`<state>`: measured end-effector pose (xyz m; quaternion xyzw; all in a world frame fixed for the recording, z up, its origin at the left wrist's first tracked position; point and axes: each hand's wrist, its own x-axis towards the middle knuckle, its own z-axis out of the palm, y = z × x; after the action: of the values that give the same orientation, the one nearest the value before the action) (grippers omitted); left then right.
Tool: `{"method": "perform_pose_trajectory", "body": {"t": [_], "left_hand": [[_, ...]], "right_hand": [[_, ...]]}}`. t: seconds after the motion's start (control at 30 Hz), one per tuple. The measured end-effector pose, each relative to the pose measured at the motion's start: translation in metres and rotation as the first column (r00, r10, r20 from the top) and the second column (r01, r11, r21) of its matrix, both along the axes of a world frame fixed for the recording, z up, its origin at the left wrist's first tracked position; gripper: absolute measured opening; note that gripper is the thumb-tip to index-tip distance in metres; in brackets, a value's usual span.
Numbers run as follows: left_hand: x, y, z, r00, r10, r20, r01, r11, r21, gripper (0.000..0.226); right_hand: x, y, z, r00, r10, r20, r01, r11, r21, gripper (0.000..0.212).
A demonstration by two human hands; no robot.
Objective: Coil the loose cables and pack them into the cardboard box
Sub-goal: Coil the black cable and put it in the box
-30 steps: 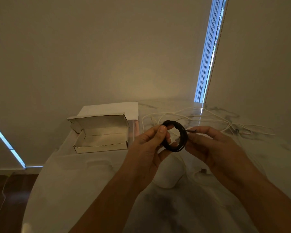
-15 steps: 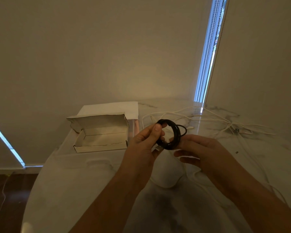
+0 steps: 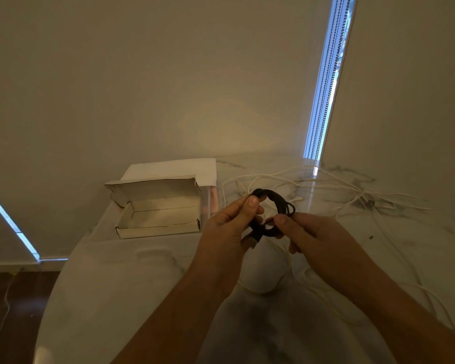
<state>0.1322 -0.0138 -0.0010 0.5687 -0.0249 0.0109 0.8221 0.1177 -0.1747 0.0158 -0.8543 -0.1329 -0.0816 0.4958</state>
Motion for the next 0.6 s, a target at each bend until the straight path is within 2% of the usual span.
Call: {"method": "perform_pose_trajectory", "body": {"t": [0.1, 0.2, 0.33, 0.53, 0.6], "left_hand": [[-0.0003, -0.0007, 0.0003, 1.0, -0.002, 0.011, 0.002, 1.0, -0.01, 0.021], [-0.0005, -0.001, 0.0002, 1.0, -0.006, 0.018, 0.006, 1.0, -0.003, 0.024], [-0.0002, -0.0002, -0.0017, 1.0, -0.02, 0.019, 0.019, 0.999, 0.027, 0.022], [-0.0009, -0.0025, -0.0032, 0.997, -0.021, 0.075, 0.011, 0.992, 0.128, 0.024], [-0.002, -0.0041, -0.0013, 0.996, -0.041, 0.084, 0.029, 0.989, 0.148, 0.034]], "right_hand": [[0.0025, -0.0041, -0.0014, 0.996, -0.076, 0.051, 0.072, 0.995, 0.076, 0.006], [0.0033, -0.0055, -0.003, 0.993, -0.106, 0.058, 0.097, 0.985, 0.141, 0.007], [-0.0001, -0.003, -0.0021, 0.998, -0.058, 0.02, 0.056, 0.992, 0.117, 0.011], [-0.0022, -0.0038, 0.0004, 0.996, -0.077, -0.044, 0.084, 0.98, 0.179, 0.015], [-0.0017, -0.0052, 0.0006, 0.993, -0.098, -0.061, 0.108, 0.976, 0.191, 0.016]]}}
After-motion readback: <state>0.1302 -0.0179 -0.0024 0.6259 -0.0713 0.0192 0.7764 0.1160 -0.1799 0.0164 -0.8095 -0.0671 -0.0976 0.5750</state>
